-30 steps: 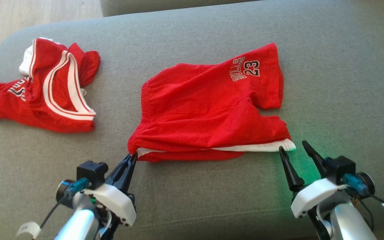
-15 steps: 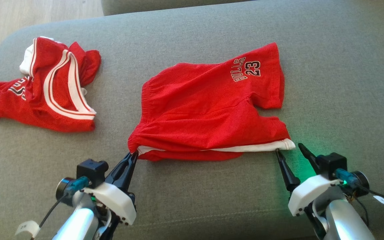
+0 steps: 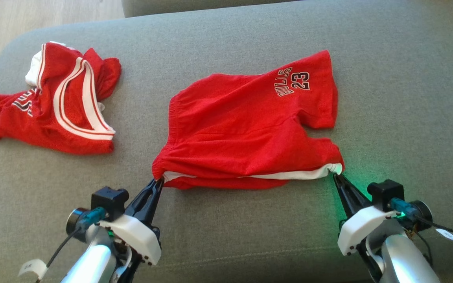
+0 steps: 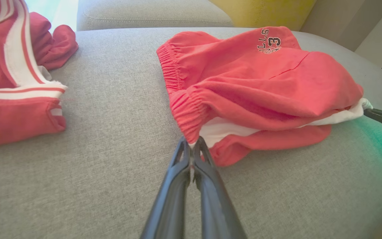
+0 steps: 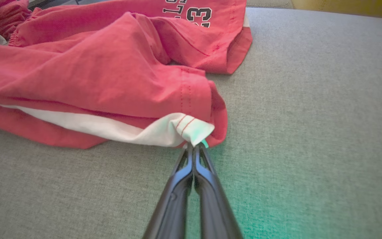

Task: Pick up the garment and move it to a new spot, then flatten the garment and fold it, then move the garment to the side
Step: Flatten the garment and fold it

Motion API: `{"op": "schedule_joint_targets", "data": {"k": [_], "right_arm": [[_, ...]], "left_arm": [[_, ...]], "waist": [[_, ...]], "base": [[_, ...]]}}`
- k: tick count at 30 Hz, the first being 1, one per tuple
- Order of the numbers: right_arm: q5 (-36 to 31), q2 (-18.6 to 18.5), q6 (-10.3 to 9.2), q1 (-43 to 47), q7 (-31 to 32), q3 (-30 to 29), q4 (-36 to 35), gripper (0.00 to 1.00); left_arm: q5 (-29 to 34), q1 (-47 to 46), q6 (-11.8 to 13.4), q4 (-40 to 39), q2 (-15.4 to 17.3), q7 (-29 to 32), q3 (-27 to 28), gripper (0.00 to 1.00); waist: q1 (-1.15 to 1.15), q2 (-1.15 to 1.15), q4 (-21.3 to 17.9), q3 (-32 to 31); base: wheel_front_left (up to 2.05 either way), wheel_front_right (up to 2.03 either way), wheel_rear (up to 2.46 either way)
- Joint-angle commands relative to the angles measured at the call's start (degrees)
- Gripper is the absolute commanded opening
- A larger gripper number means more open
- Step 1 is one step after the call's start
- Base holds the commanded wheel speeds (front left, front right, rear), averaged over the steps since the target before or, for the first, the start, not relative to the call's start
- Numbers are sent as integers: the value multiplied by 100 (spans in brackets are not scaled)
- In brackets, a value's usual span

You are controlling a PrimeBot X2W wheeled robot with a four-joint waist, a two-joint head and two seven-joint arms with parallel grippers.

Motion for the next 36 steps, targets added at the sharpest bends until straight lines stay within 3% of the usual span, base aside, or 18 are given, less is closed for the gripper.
{"op": "schedule_joint_targets", "data": {"k": [1, 5, 11, 16, 20, 28, 33, 36], "right_arm": [[-40, -39, -1, -210, -54, 125, -132, 0], [-2, -39, -1, -207, -54, 24, -431, 0], [243, -39, -1, -232, -54, -171, -1438, 0], [521, -39, -1, -491, -54, -497, -2435, 0], [567, -39, -1, -990, -54, -645, -2825, 0], [599, -39, -1, -2884, 357, -856, -2629, 0], [555, -39, -1, -4419, 293, -1052, -1885, 0], [230, -39, -1, -5361, 135, -1178, -1388, 0]], "left_arm": [[-66, -176, 47, -188, 169, -19, 187, 0], [-103, -173, 28, -307, 195, -50, 204, 0], [-298, -343, -86, -805, 322, 97, 256, 0], [-696, -952, -208, -1657, 587, 713, 365, 0], [-1135, -1679, -255, -2132, 771, 1342, 482, 0], [-2347, -3581, -292, -2072, 841, 2501, 634, 0], [-2423, -5096, -295, -1475, 799, 2629, 259, 0], [-2230, -6094, -295, -1042, 814, 2397, -78, 0]], "waist": [[0, 0, -2, -8], [0, 0, -29, -91], [0, 0, -134, -245], [0, 0, -204, -399], [0, 0, -284, -421], [0, 0, -536, 100], [0, 0, -672, 802], [0, 0, -769, 1343]], "base": [[0, 0, 0], [0, 0, 0], [0, 0, 0], [0, 0, 0], [0, 0, 0], [0, 0, 0], [0, 0, 0], [0, 0, 0]]}}
